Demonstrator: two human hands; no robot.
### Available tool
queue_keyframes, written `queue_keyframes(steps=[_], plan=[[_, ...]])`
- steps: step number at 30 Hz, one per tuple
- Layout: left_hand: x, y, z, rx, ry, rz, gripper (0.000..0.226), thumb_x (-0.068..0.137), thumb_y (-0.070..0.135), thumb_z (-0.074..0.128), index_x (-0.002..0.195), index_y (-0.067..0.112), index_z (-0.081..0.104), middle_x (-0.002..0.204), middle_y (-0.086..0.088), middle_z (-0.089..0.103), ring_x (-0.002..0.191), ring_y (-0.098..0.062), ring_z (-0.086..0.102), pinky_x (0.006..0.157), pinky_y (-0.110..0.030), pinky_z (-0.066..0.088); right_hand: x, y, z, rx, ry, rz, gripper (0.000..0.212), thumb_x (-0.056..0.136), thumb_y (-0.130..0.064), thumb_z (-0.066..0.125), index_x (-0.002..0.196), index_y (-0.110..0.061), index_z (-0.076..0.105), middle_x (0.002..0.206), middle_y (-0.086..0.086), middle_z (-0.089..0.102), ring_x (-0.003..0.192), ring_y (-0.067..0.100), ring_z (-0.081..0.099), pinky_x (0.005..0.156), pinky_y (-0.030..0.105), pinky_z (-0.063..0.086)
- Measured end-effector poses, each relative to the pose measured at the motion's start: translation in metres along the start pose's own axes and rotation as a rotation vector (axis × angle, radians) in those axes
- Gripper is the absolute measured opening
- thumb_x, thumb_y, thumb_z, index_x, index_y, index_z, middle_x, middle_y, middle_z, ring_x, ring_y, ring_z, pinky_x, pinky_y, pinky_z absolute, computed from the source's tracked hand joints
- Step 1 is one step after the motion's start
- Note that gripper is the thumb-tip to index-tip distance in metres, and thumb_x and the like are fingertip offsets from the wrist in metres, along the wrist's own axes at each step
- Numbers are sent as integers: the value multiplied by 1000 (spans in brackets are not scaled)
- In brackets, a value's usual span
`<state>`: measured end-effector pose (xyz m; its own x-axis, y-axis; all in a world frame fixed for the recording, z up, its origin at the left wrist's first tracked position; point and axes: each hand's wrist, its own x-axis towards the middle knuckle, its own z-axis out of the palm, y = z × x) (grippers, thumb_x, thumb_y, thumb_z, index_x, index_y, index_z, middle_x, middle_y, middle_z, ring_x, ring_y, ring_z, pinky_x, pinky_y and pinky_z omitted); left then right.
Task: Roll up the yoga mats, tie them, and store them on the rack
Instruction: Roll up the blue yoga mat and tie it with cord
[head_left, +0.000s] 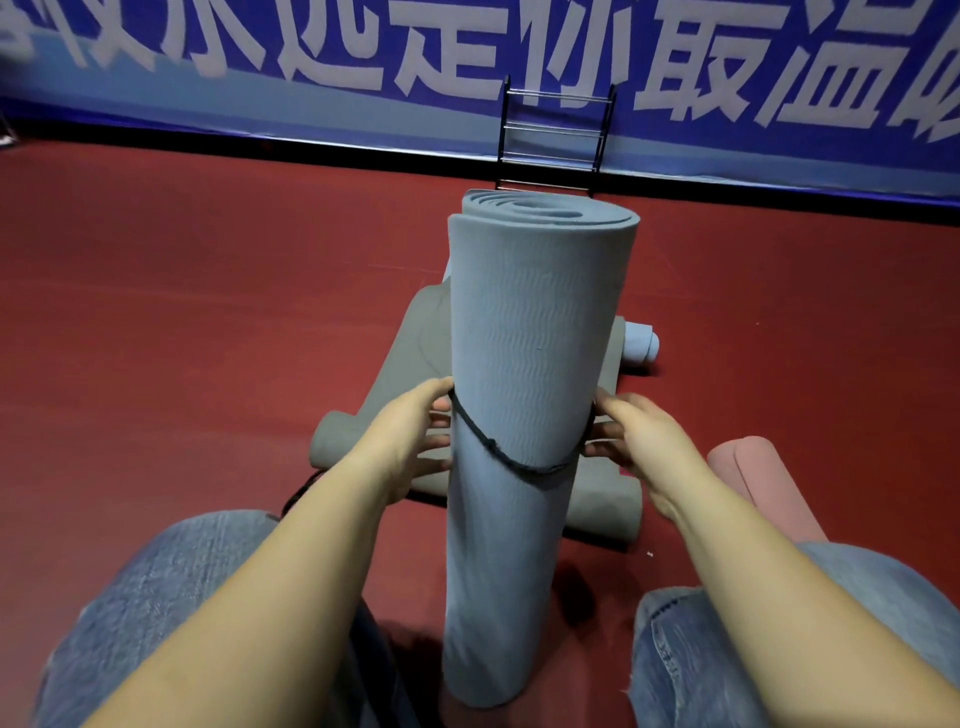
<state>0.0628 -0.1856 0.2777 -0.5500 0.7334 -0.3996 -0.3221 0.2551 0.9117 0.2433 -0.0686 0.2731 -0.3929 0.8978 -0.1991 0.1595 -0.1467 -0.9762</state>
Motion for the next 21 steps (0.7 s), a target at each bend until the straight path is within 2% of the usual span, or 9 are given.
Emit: queue_keyframes(steps=[2,5,6,7,10,12,15,18,21], plan=[[2,-1,5,21,22,57,21,88,39,58,84,19,60,86,2,62,81,-15,60,75,-32,50,0,-1,-1,6,-16,0,18,96,-24,52,89,-9,54,89,15,59,62,19,56,41,11,41],[5,-6,8,-10,84,77,25,89,40,60,88,15,56,91,0,64,85,-16,62,73,-32,53,3,6,0,-49,-24,29,19,94,-23,56,86,-6,57,83,13,61,60,20,61,69,31,56],[6,-8,8,-34,103,75,26,88,39,62,88,14,56,90,0,64,86,-17,62,74,-33,54,5,8,0,-57,-13,38,17,94,-20,55,84,-6,56,76,11,59,58,19,61,70,31,56],[7,-10,8,-51,115,71,26,87,37,63,86,12,57,88,0,65,86,-18,63,74,-34,55,7,10,0,-74,-3,40,17,94,-18,53,82,-7,56,73,9,58,57,19,60,62,25,54],[10,-12,10,-47,132,103,23,90,27,62,78,9,54,85,-4,65,85,-20,63,73,-36,55,9,9,0,-204,22,20,17,94,-19,51,79,-12,55,80,7,62,60,17,60,39,11,34],[12,-12,12,22,143,144,22,92,26,59,82,8,51,88,-6,64,88,-21,62,72,-37,56,12,8,0,-249,36,-5,17,93,-20,51,78,-13,55,82,5,63,65,16,61,43,14,36],[21,-9,12,72,122,131,22,90,28,61,89,7,54,95,-4,67,92,-18,63,72,-37,56,18,8,1,-314,89,-55,17,92,-21,53,87,-6,61,86,6,64,74,19,60,60,27,39],[38,-6,12,130,91,31,17,89,23,61,86,7,59,107,-4,66,92,-15,61,69,-34,54,30,13,0,-343,127,-31,14,91,-18,55,90,-6,62,82,7,60,82,22,55,57,26,34],[53,-12,12,141,100,-68,18,88,20,60,98,6,66,110,-2,66,87,-13,60,73,-38,52,45,19,1,-385,118,43,13,91,-18,57,89,-6,62,81,7,56,83,22,53,61,26,34]])
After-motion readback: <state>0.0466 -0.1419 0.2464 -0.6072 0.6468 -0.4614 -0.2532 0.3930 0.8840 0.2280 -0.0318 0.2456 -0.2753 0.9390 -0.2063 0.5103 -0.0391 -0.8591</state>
